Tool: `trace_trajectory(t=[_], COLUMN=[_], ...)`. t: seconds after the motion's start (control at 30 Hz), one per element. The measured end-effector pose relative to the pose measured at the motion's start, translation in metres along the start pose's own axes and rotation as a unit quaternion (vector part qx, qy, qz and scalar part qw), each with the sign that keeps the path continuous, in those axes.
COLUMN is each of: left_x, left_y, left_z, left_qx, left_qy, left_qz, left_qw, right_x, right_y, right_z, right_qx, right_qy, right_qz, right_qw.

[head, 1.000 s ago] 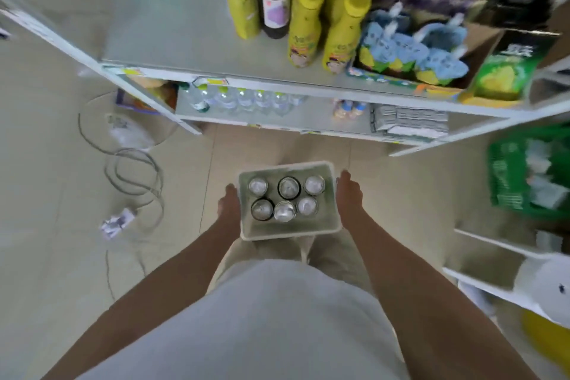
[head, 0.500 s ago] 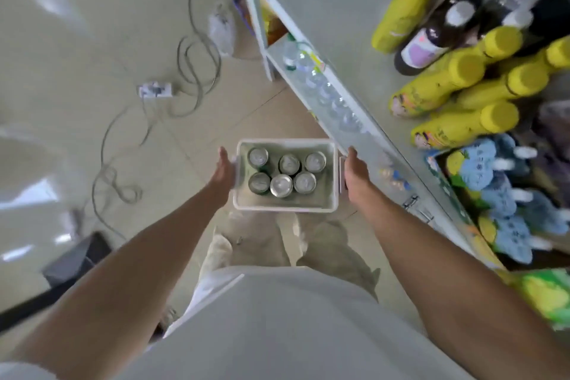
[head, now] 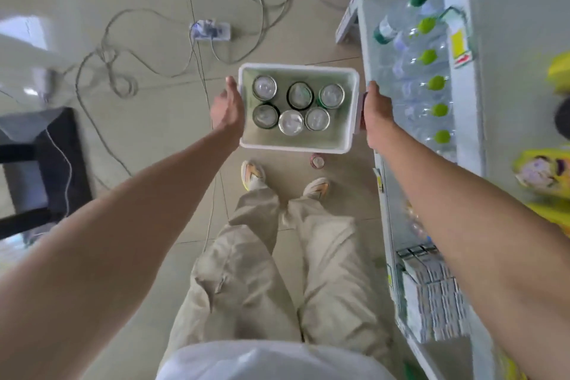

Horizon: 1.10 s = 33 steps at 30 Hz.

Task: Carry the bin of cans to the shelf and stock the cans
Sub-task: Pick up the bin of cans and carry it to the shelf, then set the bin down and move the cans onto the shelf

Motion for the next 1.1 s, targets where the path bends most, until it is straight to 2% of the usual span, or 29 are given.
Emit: trace_trajectory(t=[0.07, 0.13, 0.3, 0.33, 0.4, 0.5, 0.7, 0.9, 1.0, 1.1], left_x=[-0.012, -0.023, -0.066, -0.077, -0.129, -0.141, -0.161, -0.194, -0.203, -0.205], left_y=[-0.017, -0.034, -0.085, -0.101, -0.169, -0.201, -0.199, -0.231, -0.234, -0.238], left_z=[0.033, 0.068, 0.158, 0.172, 0.249, 0.283, 0.282, 0.331, 0.344, 0.357], left_qx=[-0.035, -0.037, 0.003, 0.015, 0.059, 0.088, 0.077, 0.074, 0.070, 0.065], left_qy=[0.048, 0.070, 0.060, 0.051, 0.051, 0.033, -0.042, -0.092, -0.089, -0.073], left_qz=[0.016, 0.022, 0.000, -0.010, -0.048, -0.074, -0.068, -0.070, -0.054, -0.035], left_qw=[0.998, 0.997, 0.998, 0.999, 0.996, 0.993, 0.994, 0.991, 0.992, 0.995], right_x=[-0.031, -0.062, -0.134, -0.144, -0.205, -0.244, -0.221, -0.246, -0.253, -0.259], right_y=[0.001, 0.007, 0.035, 0.045, 0.084, 0.101, 0.120, 0.140, 0.148, 0.149], right_z=[0.027, 0.060, 0.145, 0.161, 0.246, 0.275, 0.288, 0.337, 0.356, 0.367], right_qx=[0.011, 0.024, 0.044, 0.041, 0.063, 0.070, 0.065, 0.030, 0.010, 0.013], right_qy=[0.002, 0.005, -0.016, -0.020, -0.013, -0.040, -0.046, -0.081, -0.114, -0.089], right_qz=[-0.014, -0.043, -0.122, -0.130, -0.150, -0.161, -0.184, -0.204, -0.206, -0.220], right_qw=[1.000, 0.999, 0.991, 0.990, 0.987, 0.984, 0.980, 0.975, 0.972, 0.971])
Point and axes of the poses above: each hand's wrist, its own z-axis towards the middle knuckle, its own x-axis out of the back of the hand, y = z × x, the point moved 1 cm from there along z, towards the middle knuckle
